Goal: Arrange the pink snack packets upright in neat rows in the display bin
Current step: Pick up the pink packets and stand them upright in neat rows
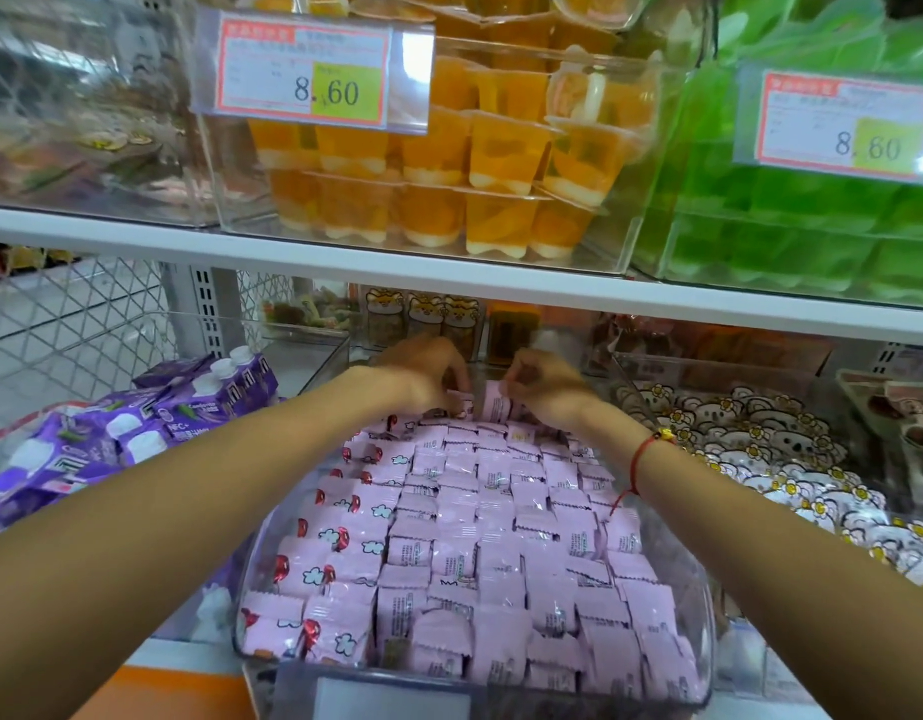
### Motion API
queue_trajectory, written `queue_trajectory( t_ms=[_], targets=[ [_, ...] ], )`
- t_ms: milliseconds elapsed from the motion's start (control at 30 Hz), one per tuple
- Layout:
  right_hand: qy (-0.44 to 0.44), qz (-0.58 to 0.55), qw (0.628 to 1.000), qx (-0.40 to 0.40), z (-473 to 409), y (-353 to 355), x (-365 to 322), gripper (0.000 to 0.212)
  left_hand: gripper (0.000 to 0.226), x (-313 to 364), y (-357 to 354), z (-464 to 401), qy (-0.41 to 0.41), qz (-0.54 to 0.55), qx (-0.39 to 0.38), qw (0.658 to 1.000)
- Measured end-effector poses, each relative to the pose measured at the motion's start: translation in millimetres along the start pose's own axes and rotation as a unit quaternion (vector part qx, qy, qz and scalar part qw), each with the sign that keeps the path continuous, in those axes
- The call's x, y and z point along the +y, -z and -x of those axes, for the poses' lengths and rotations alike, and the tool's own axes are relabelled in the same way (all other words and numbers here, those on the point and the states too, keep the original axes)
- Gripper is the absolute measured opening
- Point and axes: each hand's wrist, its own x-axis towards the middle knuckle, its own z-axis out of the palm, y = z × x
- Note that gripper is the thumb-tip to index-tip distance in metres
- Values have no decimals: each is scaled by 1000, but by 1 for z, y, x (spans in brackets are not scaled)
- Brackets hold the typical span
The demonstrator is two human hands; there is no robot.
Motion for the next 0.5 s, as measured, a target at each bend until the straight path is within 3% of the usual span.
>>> queue_trajectory(
  t_ms=[233,367,500],
  targets=[
    [12,-36,991,126,6,3,-6,10,16,5,-3,5,-23,-52,-91,994],
    [-6,-54,997,56,10,16,-8,18,29,7,2,8,-2,-38,-122,992],
    [-27,-93,994,47,14,14,-4,15,44,16,4,7,13,81,-82,993]
  ],
)
